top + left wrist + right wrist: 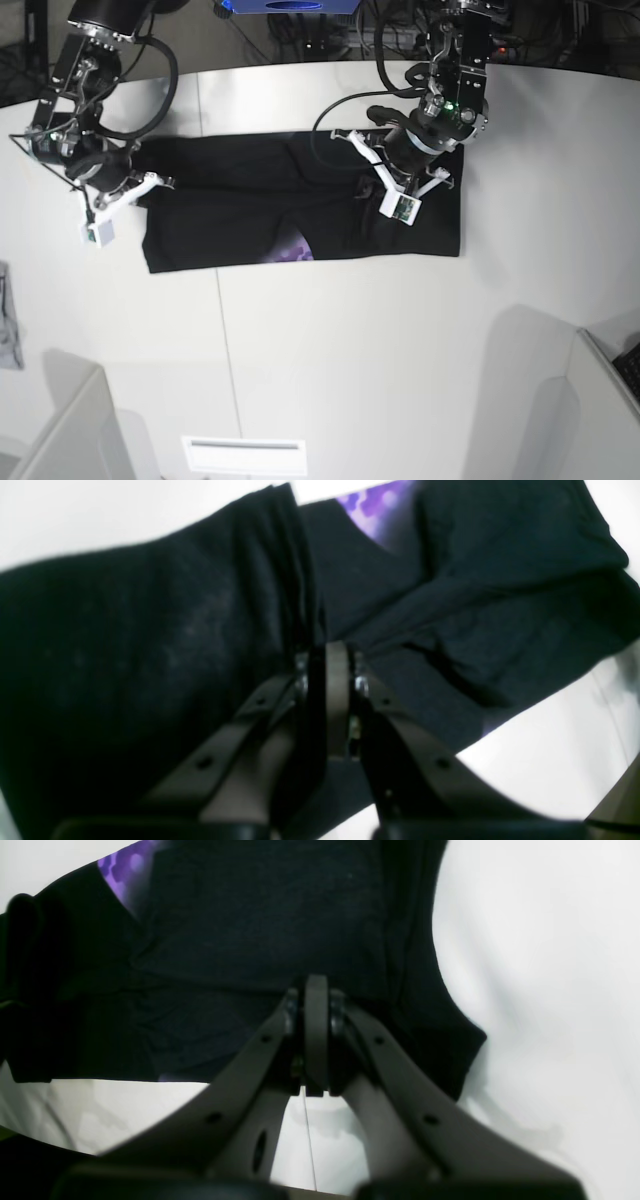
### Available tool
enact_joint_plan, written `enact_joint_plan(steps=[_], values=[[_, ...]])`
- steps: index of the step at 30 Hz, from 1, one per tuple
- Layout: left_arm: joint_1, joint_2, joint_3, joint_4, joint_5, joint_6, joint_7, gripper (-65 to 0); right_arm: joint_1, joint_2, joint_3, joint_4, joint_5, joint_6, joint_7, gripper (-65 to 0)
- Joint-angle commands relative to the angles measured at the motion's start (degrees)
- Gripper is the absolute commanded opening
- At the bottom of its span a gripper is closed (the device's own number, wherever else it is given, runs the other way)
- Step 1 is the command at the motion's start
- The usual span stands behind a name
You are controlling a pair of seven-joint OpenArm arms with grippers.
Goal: Fold the T-shirt properly
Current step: 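Press the folded end flat with the left gripper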
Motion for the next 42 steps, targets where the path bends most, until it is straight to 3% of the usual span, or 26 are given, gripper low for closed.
enact_joint_plan(steps=[1,13,42], values=[[-0.9,0.2,0.7,0.4,-0.9,-0.2,-1.2,-65.0,0.6,0.6,0.3,0.8,0.5,0.2,0.9,-65.0],[-1.7,3.2,0.9,-0.6,-0.9,-0.2,-1.3,-65.0,0.5,0.6,0.3,0.8,0.5,0.2,0.9,-65.0],[-3.7,3.4,1.0,-0.7,-0.9,-0.2,-1.2,-65.0,0.5,0.6,0.2,0.8,0.5,0.2,0.9,-65.0]])
